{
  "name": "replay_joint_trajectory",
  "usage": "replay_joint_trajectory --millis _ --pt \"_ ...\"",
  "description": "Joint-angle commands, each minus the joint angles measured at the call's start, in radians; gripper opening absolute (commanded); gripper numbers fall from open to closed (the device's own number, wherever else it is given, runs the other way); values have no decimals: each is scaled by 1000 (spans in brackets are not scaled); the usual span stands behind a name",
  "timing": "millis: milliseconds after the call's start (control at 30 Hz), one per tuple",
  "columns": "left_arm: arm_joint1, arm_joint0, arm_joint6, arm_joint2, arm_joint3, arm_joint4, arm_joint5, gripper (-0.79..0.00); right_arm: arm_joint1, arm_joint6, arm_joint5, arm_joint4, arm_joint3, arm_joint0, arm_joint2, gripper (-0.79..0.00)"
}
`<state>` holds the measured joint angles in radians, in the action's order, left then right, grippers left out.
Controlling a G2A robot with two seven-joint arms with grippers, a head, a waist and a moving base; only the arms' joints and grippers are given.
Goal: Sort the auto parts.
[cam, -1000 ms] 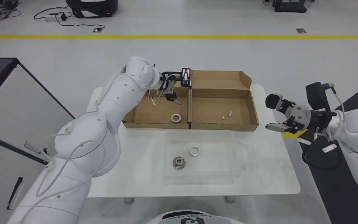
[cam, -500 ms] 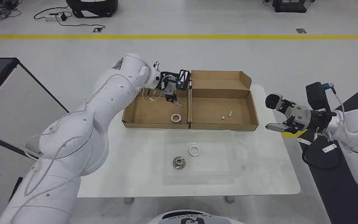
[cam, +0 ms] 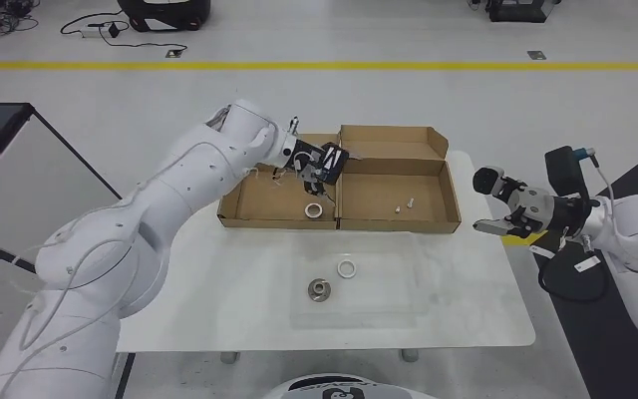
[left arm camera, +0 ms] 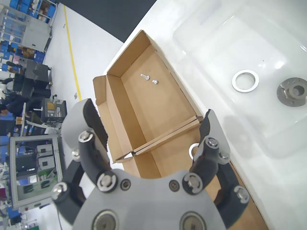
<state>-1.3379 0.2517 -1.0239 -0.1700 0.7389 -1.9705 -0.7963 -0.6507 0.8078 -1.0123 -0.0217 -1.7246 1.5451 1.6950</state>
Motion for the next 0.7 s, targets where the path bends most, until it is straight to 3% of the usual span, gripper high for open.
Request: replay_joint_trajectory --millis 0,333,533,667 --pt "21 3 -3 0 51 -12 3 0 0 0 0 0 0 0 0 0" --pt "112 16 -21 0 275 -62 21 0 0 0 0 0 0 0 0 0" --pt "143 29 69 0 389 -62 -69 0 0 0 0 0 0 0 0 0" --pt "150 34 187 0 465 -36 -187 0 0 0 0 0 0 0 0 0"
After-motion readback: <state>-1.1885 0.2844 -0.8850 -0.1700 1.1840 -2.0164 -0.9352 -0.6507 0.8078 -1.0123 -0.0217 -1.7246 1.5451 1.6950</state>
